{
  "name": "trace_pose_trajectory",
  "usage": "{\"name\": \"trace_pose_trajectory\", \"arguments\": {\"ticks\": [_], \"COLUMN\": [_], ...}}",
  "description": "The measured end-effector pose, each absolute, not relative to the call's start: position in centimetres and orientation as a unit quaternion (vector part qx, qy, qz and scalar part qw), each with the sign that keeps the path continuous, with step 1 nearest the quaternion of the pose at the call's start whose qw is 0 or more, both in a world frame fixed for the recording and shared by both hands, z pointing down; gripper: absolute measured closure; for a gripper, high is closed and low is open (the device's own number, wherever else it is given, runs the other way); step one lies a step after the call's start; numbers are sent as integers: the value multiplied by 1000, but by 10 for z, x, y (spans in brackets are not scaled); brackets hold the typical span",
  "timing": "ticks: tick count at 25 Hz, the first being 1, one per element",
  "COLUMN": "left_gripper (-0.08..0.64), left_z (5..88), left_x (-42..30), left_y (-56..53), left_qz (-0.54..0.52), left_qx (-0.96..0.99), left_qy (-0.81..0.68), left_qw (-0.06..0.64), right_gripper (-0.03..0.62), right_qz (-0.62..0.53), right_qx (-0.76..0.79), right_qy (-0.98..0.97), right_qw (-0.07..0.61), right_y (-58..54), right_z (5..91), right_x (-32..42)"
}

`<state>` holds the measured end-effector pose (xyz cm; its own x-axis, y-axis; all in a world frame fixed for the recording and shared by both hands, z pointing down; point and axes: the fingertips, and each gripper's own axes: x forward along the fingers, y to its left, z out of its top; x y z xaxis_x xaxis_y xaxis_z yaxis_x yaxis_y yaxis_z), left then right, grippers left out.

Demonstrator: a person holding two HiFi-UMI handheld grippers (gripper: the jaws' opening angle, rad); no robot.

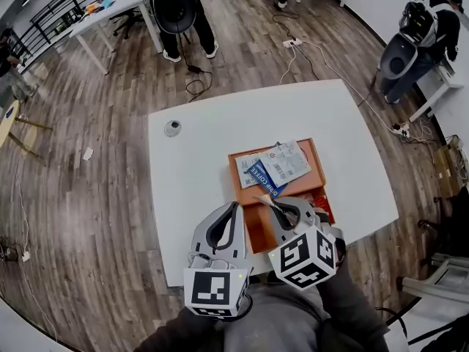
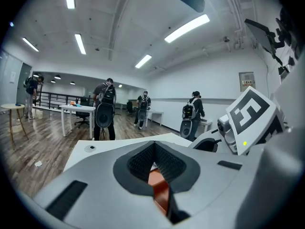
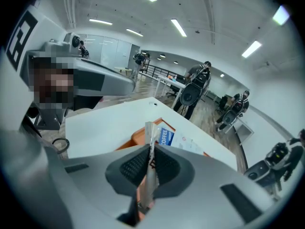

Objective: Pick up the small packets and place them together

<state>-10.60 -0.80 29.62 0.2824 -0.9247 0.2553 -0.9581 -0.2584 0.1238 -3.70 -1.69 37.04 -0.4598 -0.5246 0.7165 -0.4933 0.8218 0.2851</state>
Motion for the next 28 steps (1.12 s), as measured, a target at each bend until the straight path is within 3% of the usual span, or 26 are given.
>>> {"name": "trace_pose_trajectory", "arguments": {"ticks": [11, 22, 28], "left_gripper": [563, 563, 563], "left_z": [293, 320, 330], "left_x": [-109, -119, -116], "left_y": [-42, -68, -77], "left_qz": [70, 94, 99], "left_qx": [772, 754, 749], "left_qy": [-619, -632, -634], "left_qw": [127, 155, 163], "right_gripper": [577, 576, 511], "right_qz": [-33, 28, 33], "right_qx": [299, 279, 270], "right_qy": [-864, -887, -894], "right_qw": [404, 366, 357], "right_y": [-73, -101, -109], "right_z": [353, 371, 376], "right_x": [-36, -41, -44]}}
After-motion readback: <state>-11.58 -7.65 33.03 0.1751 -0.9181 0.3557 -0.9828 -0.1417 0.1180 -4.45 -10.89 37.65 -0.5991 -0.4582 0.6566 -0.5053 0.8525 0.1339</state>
